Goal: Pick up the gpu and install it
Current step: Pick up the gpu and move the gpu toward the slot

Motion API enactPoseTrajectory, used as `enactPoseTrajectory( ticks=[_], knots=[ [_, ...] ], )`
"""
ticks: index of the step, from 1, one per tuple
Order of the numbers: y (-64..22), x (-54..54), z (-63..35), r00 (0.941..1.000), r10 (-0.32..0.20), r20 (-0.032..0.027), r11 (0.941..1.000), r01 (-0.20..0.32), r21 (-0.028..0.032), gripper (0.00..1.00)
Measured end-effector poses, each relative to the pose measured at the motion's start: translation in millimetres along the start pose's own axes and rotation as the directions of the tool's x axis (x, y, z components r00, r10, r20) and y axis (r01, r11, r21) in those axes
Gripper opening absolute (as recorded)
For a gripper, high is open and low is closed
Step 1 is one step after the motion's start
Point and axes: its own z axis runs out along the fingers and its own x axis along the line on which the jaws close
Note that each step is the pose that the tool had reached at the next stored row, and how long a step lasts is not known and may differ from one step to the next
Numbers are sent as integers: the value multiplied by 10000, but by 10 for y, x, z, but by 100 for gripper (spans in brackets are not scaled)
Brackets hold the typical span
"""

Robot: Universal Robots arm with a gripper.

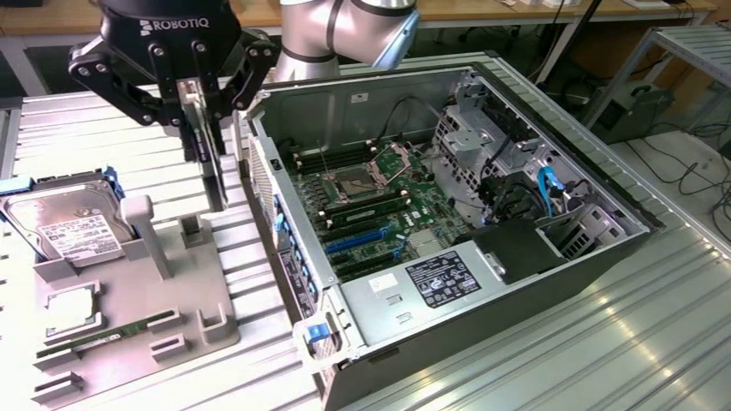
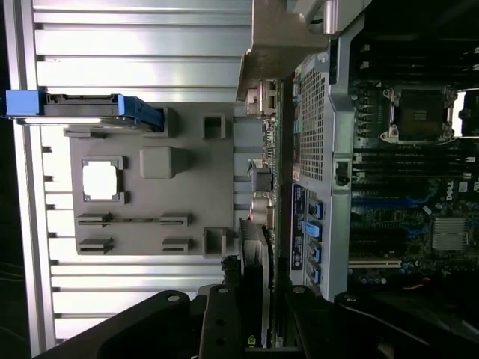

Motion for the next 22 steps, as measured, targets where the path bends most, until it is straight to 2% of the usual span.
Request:
enactPoseTrajectory(
  ticks=[22],
  knots=[
    [-1,-314,8,10000,0,0,10000,0,0,27]
  ],
)
